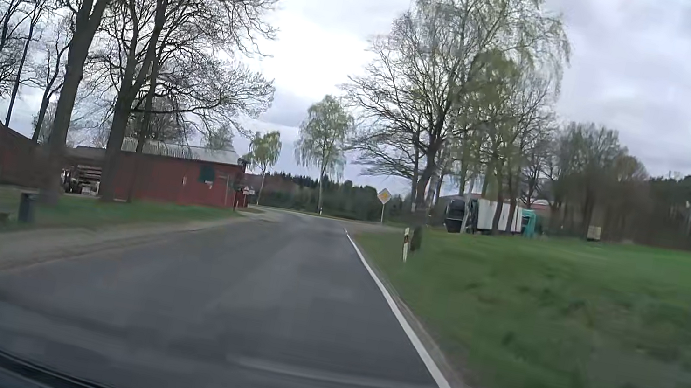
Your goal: Follow the waypoints while adhering to traffic rules and regulations
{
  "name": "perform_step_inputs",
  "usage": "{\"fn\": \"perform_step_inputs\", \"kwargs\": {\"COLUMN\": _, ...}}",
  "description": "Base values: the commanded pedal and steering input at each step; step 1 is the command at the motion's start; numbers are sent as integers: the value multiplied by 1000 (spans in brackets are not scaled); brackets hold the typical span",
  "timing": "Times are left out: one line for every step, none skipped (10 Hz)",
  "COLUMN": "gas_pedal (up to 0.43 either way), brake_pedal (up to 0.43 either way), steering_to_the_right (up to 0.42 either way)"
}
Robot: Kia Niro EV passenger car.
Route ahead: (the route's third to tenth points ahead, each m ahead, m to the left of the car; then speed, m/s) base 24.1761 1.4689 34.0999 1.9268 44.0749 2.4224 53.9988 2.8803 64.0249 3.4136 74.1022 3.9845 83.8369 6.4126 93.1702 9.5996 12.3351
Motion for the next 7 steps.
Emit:
{"fn": "perform_step_inputs", "kwargs": {"gas_pedal": 39, "brake_pedal": 0, "steering_to_the_right": -7}}
{"fn": "perform_step_inputs", "kwargs": {"gas_pedal": 39, "brake_pedal": 0, "steering_to_the_right": -8}}
{"fn": "perform_step_inputs", "kwargs": {"gas_pedal": 39, "brake_pedal": 0, "steering_to_the_right": -8}}
{"fn": "perform_step_inputs", "kwargs": {"gas_pedal": 39, "brake_pedal": 0, "steering_to_the_right": -7}}
{"fn": "perform_step_inputs", "kwargs": {"gas_pedal": 39, "brake_pedal": 0, "steering_to_the_right": -6}}
{"fn": "perform_step_inputs", "kwargs": {"gas_pedal": 39, "brake_pedal": 0, "steering_to_the_right": -5}}
{"fn": "perform_step_inputs", "kwargs": {"gas_pedal": 39, "brake_pedal": 0, "steering_to_the_right": -4}}
